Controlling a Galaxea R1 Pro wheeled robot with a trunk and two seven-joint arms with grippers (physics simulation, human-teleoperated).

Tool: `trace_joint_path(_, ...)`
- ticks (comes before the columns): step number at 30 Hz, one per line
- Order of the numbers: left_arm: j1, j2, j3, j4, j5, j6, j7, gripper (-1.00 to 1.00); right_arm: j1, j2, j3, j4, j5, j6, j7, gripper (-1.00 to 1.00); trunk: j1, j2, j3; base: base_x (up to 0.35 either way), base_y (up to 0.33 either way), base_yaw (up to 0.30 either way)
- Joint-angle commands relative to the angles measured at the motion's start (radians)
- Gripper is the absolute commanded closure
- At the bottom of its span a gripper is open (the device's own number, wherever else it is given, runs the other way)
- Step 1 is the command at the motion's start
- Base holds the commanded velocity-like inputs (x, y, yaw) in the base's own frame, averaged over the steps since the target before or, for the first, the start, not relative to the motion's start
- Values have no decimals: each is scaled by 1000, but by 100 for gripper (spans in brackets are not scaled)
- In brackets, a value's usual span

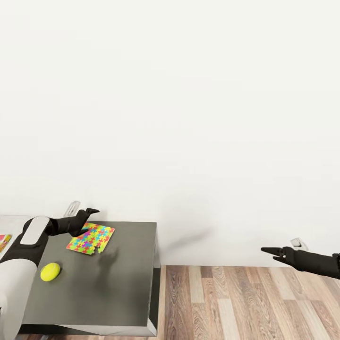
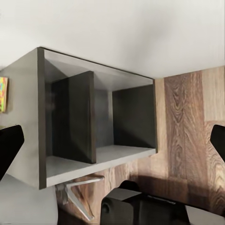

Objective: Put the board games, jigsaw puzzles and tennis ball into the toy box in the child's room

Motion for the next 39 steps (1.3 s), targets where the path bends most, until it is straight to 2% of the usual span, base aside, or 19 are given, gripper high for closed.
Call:
trace_joint_path(1, 0, 0, 2, -1, 11, 4, 10, -100, -1, 1, 6, -2, 3, 3, 5, -100, 1, -2, -2, 0, 170, 0)
trace_joint_path(13, 5, 0, 2, 1, 8, 3, 15, -100, 0, 4, 32, -12, 4, 2, 1, -100, 1, -2, -2, 0, 129, 0)
trace_joint_path(28, 13, 0, 1, 1, 2, 1, 17, -100, 0, 5, 37, -13, 4, 0, -3, -100, 1, -2, -2, 0, 14, 0)
trace_joint_path(39, 24, 0, 1, 1, -4, -1, 17, -100, 0, 17, 38, -13, 17, -12, -3, -100, 1, -2, -2, 0, 0, 0)
